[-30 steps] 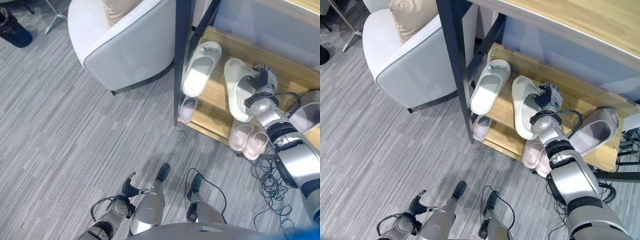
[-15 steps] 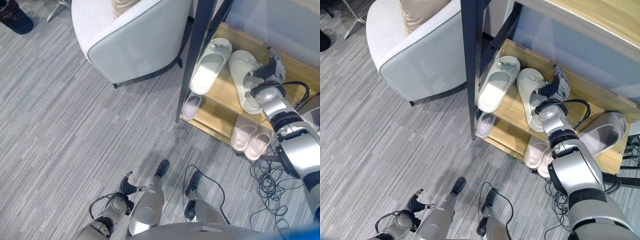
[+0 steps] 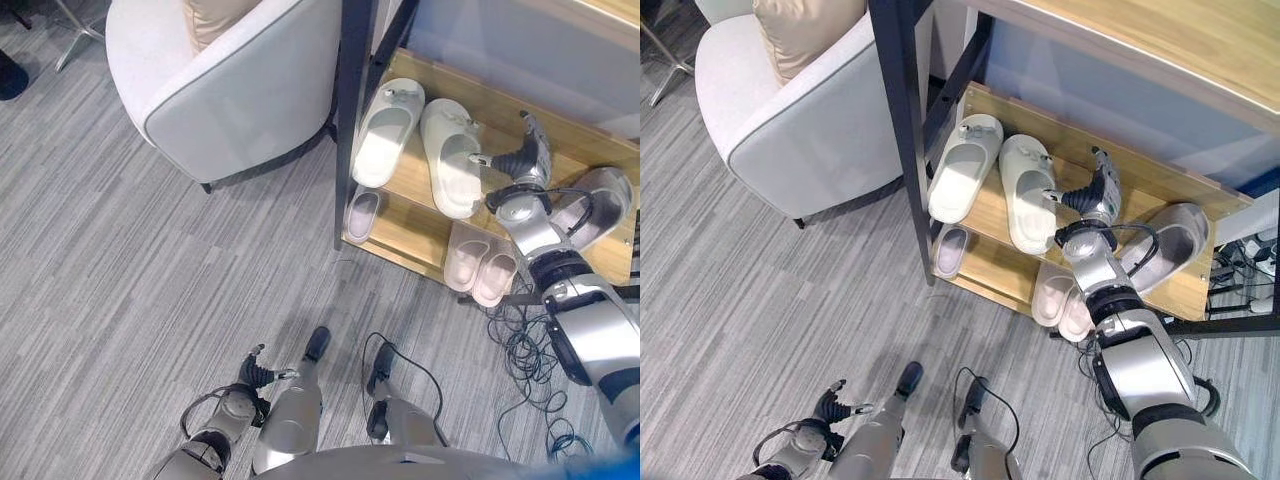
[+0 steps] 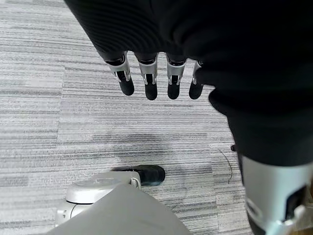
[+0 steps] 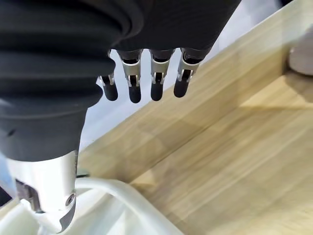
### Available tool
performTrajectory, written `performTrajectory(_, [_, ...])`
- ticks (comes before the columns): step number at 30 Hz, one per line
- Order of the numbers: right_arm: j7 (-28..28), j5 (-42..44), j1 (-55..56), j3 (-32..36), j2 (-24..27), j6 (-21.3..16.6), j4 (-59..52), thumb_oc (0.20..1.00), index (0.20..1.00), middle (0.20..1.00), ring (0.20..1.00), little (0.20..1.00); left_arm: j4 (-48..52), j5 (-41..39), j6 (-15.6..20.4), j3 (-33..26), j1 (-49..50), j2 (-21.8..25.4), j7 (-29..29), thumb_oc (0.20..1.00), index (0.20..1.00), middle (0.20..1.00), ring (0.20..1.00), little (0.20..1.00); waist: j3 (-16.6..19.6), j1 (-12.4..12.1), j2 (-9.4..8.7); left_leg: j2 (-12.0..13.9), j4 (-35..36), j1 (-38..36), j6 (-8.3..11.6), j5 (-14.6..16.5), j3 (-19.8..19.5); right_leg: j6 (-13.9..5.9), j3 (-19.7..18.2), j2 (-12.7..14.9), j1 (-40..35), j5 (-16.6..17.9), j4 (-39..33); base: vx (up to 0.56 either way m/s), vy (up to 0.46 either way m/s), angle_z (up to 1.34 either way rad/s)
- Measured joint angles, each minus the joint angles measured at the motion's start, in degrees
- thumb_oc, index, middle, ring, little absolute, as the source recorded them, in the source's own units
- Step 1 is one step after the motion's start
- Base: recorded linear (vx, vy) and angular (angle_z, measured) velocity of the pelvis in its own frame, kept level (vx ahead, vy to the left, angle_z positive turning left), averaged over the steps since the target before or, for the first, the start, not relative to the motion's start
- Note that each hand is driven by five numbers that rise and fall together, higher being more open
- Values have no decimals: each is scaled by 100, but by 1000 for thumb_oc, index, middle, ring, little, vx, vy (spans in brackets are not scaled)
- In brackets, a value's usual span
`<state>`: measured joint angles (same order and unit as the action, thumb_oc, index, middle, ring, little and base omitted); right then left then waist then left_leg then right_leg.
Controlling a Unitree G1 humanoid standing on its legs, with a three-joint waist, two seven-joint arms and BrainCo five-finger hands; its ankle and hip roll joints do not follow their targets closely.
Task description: Arrange the slippers neatly on the shoe rack.
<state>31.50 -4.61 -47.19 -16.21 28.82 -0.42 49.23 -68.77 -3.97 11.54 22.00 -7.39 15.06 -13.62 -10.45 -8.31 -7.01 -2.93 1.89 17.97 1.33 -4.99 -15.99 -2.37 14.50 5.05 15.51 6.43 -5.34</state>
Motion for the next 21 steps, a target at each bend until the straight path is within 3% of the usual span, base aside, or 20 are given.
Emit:
performTrajectory(5, [-41, 8, 1276, 377, -441, -192, -1431, 1000, 1000, 1000, 1000, 1000, 5, 8, -12, -130, 117, -9, 0, 1000, 1000, 1000, 1000, 1000, 76, 103, 3, 3, 18, -110, -1, 2, 116, -1, -123, 5, -68, 20, -1, 3, -6, -8])
performTrajectory(10, [-409, 112, 2415, 383, -776, -375, -1708, 1000, 1000, 1000, 1000, 1000, 99, 38, -24, -287, 184, -23, -1, 1000, 1000, 1000, 1000, 1000, 299, 141, 41, 16, 33, -199, -1, 2, 141, 2, -124, 7, -147, 24, -3, 16, -5, -3])
performTrajectory(21, [-893, 228, 2473, -74, -1101, -569, -1611, 1000, 1000, 1000, 1000, 1000, 21, 123, -121, -396, 327, -107, 99, 1000, 1000, 1000, 1000, 1000, 442, 168, 158, 44, 135, -381, -36, -24, 210, 5, -163, 12, -256, 26, -17, 1, 9, -3])
